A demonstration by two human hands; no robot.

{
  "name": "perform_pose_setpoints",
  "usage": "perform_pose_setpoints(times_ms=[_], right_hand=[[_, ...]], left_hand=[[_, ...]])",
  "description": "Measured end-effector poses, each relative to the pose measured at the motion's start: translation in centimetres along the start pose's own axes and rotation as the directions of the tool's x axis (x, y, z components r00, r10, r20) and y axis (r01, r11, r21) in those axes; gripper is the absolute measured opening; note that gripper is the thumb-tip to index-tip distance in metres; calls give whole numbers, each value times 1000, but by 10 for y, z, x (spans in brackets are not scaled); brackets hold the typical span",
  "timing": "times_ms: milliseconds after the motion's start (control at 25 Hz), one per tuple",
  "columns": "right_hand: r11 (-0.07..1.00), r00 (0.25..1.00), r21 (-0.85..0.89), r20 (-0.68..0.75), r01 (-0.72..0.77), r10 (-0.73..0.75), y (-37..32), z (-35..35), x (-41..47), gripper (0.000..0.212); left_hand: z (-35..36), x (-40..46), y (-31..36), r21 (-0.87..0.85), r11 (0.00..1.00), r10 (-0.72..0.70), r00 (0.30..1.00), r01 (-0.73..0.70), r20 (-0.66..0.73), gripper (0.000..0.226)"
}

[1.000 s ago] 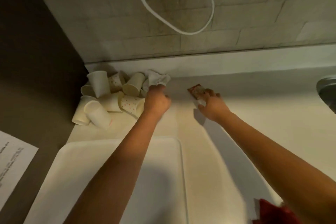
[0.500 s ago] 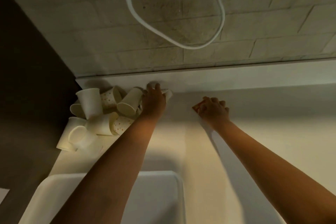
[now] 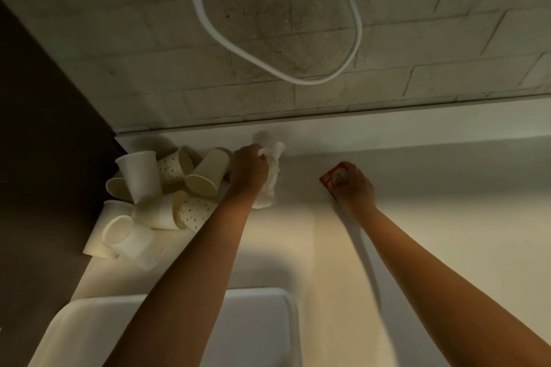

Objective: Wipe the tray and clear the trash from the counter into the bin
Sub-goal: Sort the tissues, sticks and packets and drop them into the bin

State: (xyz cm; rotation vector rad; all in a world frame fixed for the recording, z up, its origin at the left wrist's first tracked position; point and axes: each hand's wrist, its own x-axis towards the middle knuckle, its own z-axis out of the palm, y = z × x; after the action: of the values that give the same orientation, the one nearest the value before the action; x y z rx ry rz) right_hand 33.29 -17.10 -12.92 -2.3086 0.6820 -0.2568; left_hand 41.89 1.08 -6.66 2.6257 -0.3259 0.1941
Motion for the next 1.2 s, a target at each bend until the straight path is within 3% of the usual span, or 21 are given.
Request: perform_pose_setpoints(times_ms=[160,280,520,600,880,1200], right_hand=[[955,991,270,77,-123,106,1,-17,-16,41],[882,984,440,123,-170,128,-1,-41,-44,33],[878,997,473,42,-78,66,8,-88,-130,23],[895,999,444,24,-52,46,12,-101,-158,20],[920,998,391,-41,-20,39,24,-133,-240,24],[897,961,439,-224,-50,163,68,-169,-328,38]], left_hand=[[-29,-13,11,-207,975,-104,992,86,-76,24],[-46,-39,19,-420,873,-245,967,249,64,23],[-65,-130,44,-695,613,-272,926,377,262,14],[-66,-163,50,-728,552,-271,913,407,306,6],[-70,-253,77,-758,518,-228,918,397,325,9],[-57,-337,109,-802,434,-145,910,411,388,9]])
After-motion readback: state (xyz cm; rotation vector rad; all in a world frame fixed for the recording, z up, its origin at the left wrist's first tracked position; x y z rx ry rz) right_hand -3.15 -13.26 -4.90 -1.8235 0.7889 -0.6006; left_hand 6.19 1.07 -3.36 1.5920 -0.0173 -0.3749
